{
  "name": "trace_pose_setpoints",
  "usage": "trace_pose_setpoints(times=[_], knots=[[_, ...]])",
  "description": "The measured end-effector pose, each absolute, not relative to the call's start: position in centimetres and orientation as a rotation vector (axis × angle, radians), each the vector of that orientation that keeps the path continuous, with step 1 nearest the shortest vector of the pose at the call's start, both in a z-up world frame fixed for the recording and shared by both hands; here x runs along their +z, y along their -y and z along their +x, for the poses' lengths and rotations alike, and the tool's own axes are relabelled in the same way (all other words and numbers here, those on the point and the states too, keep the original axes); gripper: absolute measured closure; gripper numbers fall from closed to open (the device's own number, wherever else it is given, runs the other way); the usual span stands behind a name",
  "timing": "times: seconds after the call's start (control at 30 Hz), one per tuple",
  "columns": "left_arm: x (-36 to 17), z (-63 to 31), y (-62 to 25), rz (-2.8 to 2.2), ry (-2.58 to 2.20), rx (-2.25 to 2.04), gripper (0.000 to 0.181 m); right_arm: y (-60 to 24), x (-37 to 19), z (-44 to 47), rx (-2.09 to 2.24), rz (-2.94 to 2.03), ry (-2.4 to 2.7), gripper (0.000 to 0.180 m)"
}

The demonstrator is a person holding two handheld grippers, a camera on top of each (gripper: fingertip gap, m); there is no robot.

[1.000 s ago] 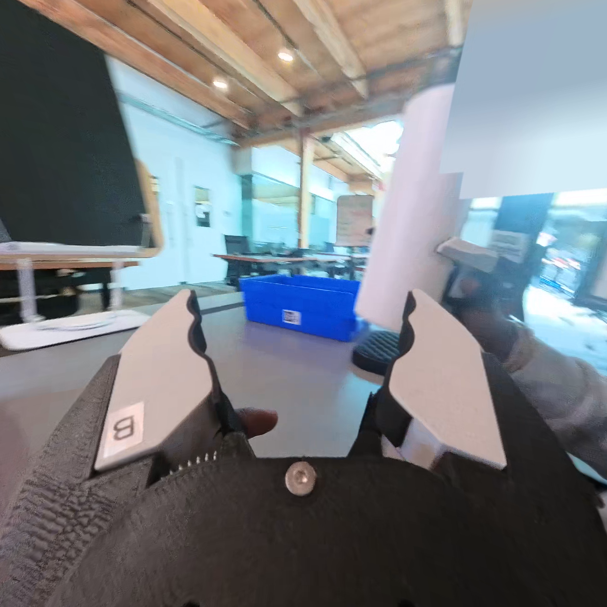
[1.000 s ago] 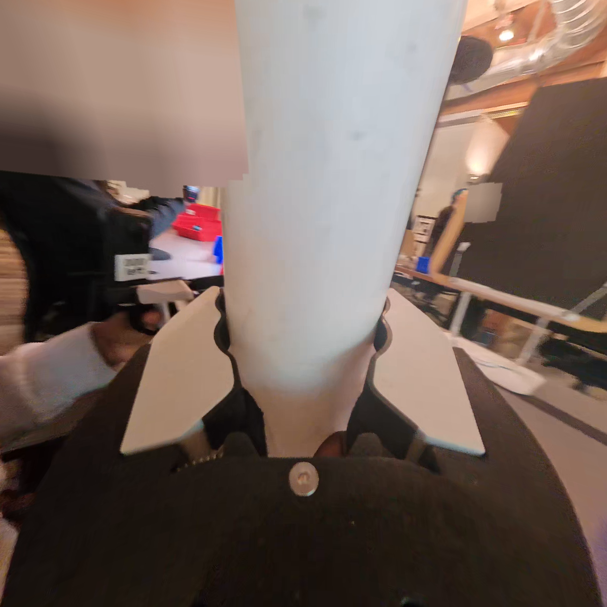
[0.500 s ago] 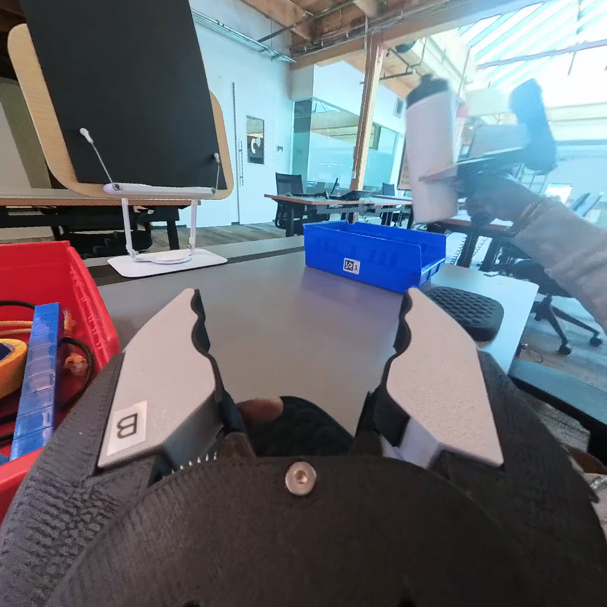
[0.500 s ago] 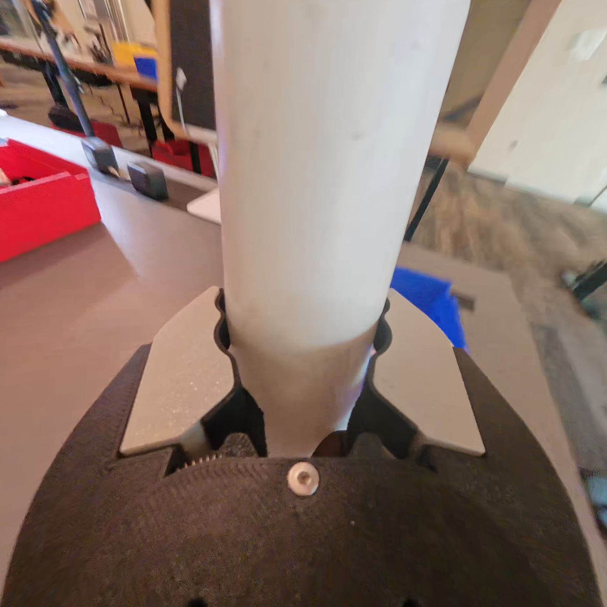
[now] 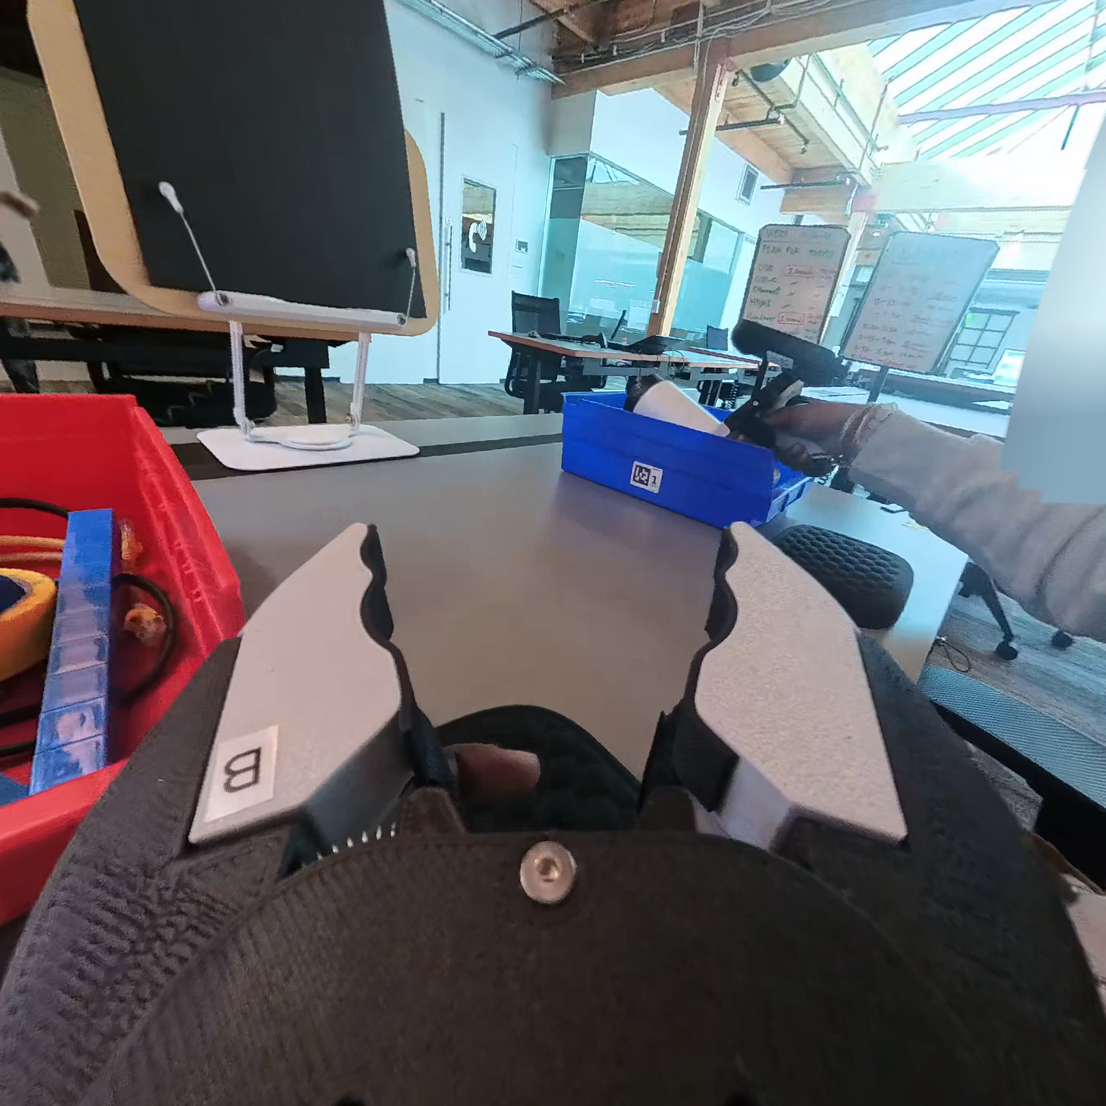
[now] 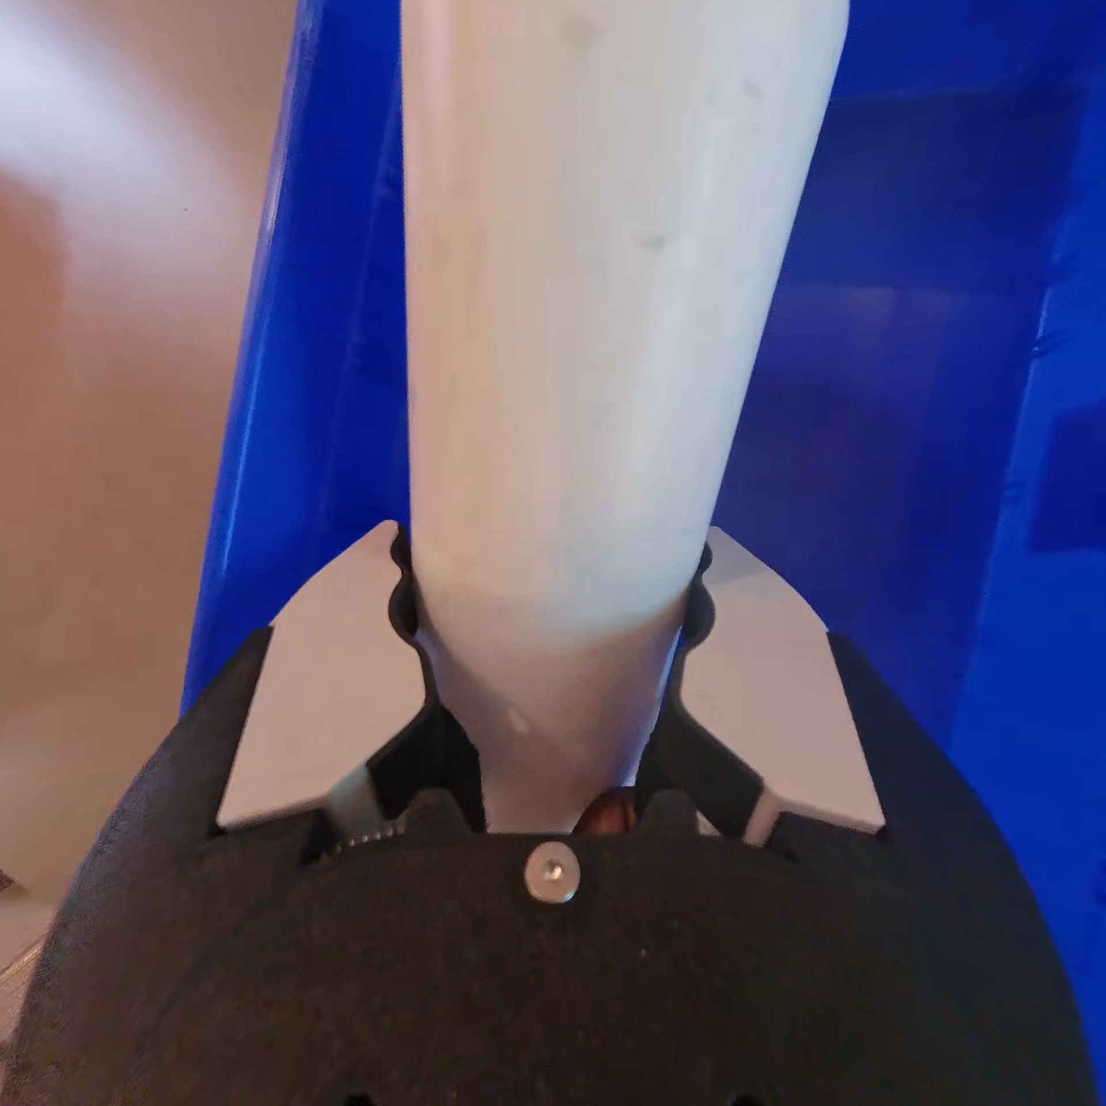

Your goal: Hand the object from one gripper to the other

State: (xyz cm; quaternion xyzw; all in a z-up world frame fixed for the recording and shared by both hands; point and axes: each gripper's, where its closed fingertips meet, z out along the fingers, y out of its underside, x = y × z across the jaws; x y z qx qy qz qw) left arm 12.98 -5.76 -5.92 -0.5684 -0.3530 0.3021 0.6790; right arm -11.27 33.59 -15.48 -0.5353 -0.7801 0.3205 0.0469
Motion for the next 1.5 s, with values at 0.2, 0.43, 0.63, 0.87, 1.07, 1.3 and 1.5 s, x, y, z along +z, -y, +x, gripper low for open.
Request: trace_pose_setpoints(times=[0.2,0.43,0.63,0.87,1.07,1.3,1.5], knots=[[-7.4,12.2,7.2,-1.303,0.917,0.629,0.076,-32.7,-14.7,-11.1,0.989,-1.497,2.427,0.092],[-8.4,12.2,11.8,-1.434,1.028,0.746,0.084,-30.4,-1.4,-9.7,1.616,-1.032,1.73,0.079],[-7.8,9.2,17.5,-1.577,1.155,0.899,0.091,-24.2,7.9,1.6,2.051,-0.259,1.029,0.053],[-8.7,1.4,22.4,-1.797,1.274,0.973,0.117,-15.8,2.1,6.5,2.096,0.068,1.085,0.056],[-12.0,-1.8,24.2,-2.022,1.379,0.892,0.117,-13.7,0.4,8.0,2.073,0.194,1.194,0.058],[-12.9,-3.0,25.3,-2.039,1.52,0.877,0.131,-14.7,1.0,7.8,2.123,0.156,1.146,0.059],[-12.6,-3.1,25.3,-2.063,1.494,0.924,0.148,-15.0,1.1,7.7,2.133,0.135,1.131,0.059]])
